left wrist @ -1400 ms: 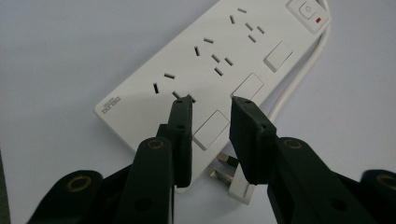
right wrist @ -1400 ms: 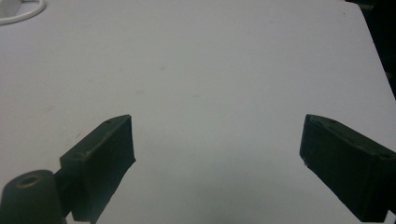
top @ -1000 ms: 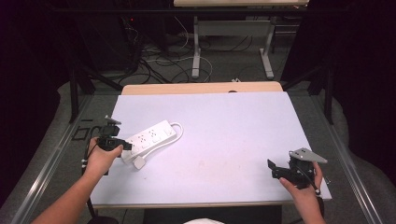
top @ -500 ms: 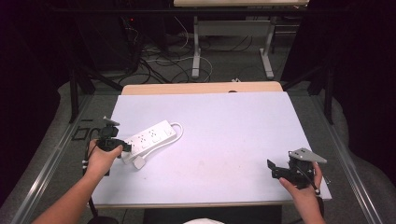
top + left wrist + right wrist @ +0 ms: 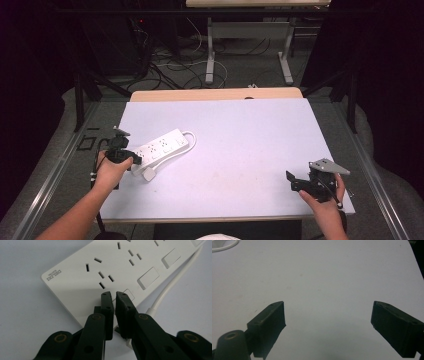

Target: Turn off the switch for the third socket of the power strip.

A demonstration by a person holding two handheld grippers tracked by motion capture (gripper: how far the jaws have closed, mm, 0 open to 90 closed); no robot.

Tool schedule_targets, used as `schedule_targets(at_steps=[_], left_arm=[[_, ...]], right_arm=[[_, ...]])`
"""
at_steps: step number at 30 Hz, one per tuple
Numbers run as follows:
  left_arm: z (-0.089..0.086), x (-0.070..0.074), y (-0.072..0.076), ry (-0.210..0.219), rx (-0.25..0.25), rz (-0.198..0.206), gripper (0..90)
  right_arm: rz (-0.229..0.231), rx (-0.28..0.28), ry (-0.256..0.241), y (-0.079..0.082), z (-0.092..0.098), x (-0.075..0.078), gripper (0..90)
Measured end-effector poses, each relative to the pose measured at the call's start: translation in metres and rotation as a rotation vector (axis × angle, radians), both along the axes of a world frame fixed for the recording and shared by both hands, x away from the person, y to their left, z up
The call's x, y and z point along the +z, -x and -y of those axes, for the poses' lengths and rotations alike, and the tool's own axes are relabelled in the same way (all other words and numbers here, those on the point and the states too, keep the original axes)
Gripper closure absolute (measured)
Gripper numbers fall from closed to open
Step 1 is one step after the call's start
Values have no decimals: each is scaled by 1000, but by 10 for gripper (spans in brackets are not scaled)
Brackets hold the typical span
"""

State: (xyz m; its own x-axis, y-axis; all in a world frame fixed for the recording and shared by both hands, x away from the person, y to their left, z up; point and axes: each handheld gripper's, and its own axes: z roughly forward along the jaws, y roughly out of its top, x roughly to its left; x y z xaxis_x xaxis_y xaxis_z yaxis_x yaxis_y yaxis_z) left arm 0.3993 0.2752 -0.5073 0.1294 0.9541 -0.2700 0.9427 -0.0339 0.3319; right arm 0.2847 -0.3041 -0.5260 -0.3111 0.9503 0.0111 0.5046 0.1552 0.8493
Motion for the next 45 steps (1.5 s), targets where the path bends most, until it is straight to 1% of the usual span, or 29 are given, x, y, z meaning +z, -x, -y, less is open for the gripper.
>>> schedule_targets(at_steps=[1, 3, 5, 6, 9, 15, 20, 21, 23, 28, 37, 40, 41, 42, 43, 44, 45], left_arm=[[-1, 0, 0, -12, -13, 4, 846], [0, 0, 0, -2, -5, 0, 848], [1, -1, 0, 3, -3, 4, 849], [2, -1, 0, 2, 1, 8, 849], [3, -1, 0, -4, -1, 11, 851], [3, 0, 1, -11, -5, 10, 864], [3, -1, 1, -6, -3, 12, 867], [3, -1, 1, -7, -4, 12, 867], [3, -1, 1, -6, -3, 11, 868], [3, -1, 1, -6, -4, 12, 870], [3, -1, 1, -10, -8, 12, 870], [3, -1, 1, -5, -7, 13, 870], [3, -1, 1, -9, -9, 12, 870], [2, -1, 1, -23, -22, 15, 871], [4, -2, 2, -10, -4, 11, 872], [3, -2, 2, -37, -29, 7, 889], [4, -3, 3, -25, -20, 8, 900]], right_arm=[[0, 0, 0, 0, 0, 0, 115], [2, 6, 6, 0, 1, 0, 115], [4, 4, 6, 0, 0, 0, 115], [2, 1, 0, 0, 0, 0, 115], [4, 12, 11, 0, 1, 0, 116], [5, 14, 13, 0, 1, 0, 118], [4, 13, 16, 0, 1, 0, 118], [8, 7, 10, 0, 0, 0, 118], [3, 11, 18, 0, 1, 0, 119], [0, 11, 6, 0, 0, 0, 121], [1, 14, 10, 0, 0, 0, 126], [-3, 13, 5, 0, 0, 0, 127], [-1, 13, 8, 0, 0, 0, 128], [1, 15, 12, -1, 0, 0, 130], [0, 15, 11, -1, 0, 0, 130], [0, 16, 12, -1, 0, 0, 130], [-1, 14, 10, 0, 0, 0, 131]])
